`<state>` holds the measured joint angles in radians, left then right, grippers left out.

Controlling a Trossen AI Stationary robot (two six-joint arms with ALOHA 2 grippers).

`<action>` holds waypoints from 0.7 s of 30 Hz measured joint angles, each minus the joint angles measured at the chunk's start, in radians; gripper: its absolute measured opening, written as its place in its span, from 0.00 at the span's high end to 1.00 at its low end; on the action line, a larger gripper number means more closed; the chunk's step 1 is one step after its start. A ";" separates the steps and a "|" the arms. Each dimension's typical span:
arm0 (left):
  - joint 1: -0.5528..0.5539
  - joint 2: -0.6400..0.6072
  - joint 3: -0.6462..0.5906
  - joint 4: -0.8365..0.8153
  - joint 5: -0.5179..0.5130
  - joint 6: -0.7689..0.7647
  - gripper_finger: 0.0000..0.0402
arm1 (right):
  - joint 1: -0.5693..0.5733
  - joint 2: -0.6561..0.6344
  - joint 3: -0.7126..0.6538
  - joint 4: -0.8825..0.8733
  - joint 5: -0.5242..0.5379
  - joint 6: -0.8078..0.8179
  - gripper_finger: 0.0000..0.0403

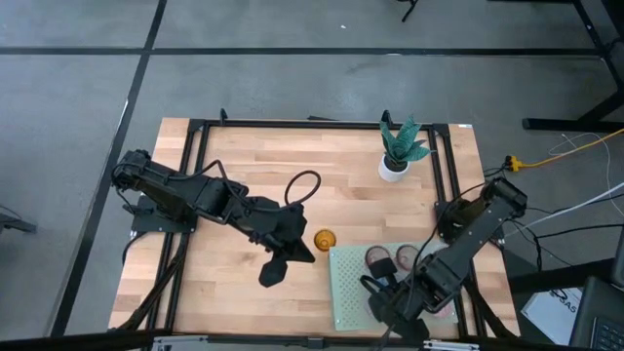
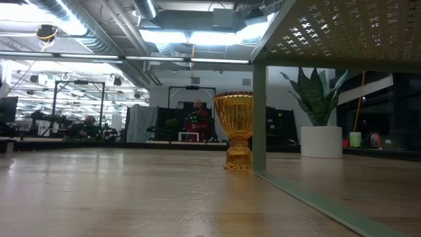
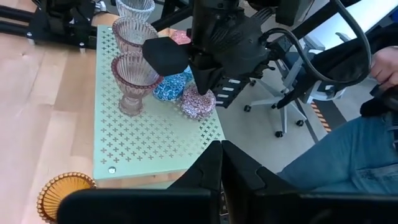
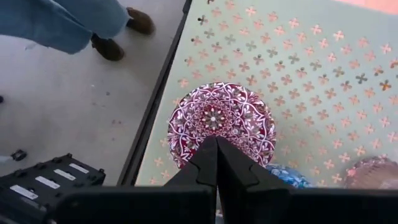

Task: Pick & Place candle stick holders
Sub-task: Adjust the scented candles on the shelf

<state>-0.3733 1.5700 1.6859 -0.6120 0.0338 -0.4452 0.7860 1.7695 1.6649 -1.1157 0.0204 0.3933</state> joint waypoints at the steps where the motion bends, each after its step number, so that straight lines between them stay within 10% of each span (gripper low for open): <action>1: 0.000 0.000 0.000 0.000 0.000 -0.007 0.99 | -0.006 0.000 0.000 0.006 0.000 -0.014 1.00; 21: -0.008 0.000 0.000 -0.022 0.000 -0.023 1.00 | -0.065 -0.032 0.022 0.068 0.032 -0.033 1.00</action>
<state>-0.3809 1.5700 1.6859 -0.6344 0.0341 -0.4680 0.7210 1.7376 1.6871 -1.0478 0.0528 0.3603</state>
